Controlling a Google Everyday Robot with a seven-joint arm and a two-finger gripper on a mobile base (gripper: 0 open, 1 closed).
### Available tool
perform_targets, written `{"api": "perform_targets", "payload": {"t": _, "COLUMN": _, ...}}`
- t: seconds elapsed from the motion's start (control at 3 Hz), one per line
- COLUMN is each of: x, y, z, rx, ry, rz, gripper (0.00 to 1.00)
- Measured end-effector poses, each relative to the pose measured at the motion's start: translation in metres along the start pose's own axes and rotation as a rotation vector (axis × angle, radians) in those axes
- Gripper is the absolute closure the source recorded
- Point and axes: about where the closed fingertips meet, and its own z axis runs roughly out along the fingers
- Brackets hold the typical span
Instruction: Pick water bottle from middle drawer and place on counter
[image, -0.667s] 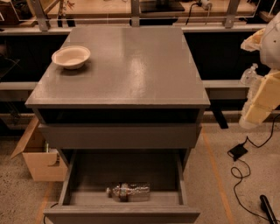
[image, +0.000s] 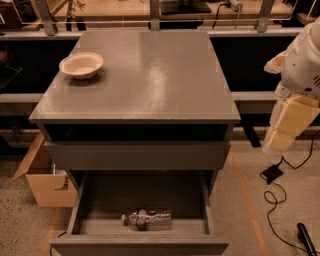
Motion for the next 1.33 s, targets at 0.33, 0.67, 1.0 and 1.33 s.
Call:
{"api": "perform_targets", "payload": {"t": 0.33, "x": 0.004, "y": 0.019, "z": 0.048, "rx": -0.065, "ry": 0.023, "rz": 0.023, "gripper": 0.0}}
{"api": "perform_targets", "payload": {"t": 0.67, "x": 0.01, "y": 0.045, "z": 0.099, "rx": -0.106, "ry": 0.033, "rz": 0.036, "gripper": 0.0}}
{"api": "perform_targets", "payload": {"t": 1.0, "x": 0.014, "y": 0.069, "z": 0.152, "rx": -0.091, "ry": -0.004, "rz": 0.061, "gripper": 0.0}}
{"api": "perform_targets", "payload": {"t": 1.33, "x": 0.014, "y": 0.07, "z": 0.151, "rx": -0.092, "ry": -0.003, "rz": 0.061, "gripper": 0.0}}
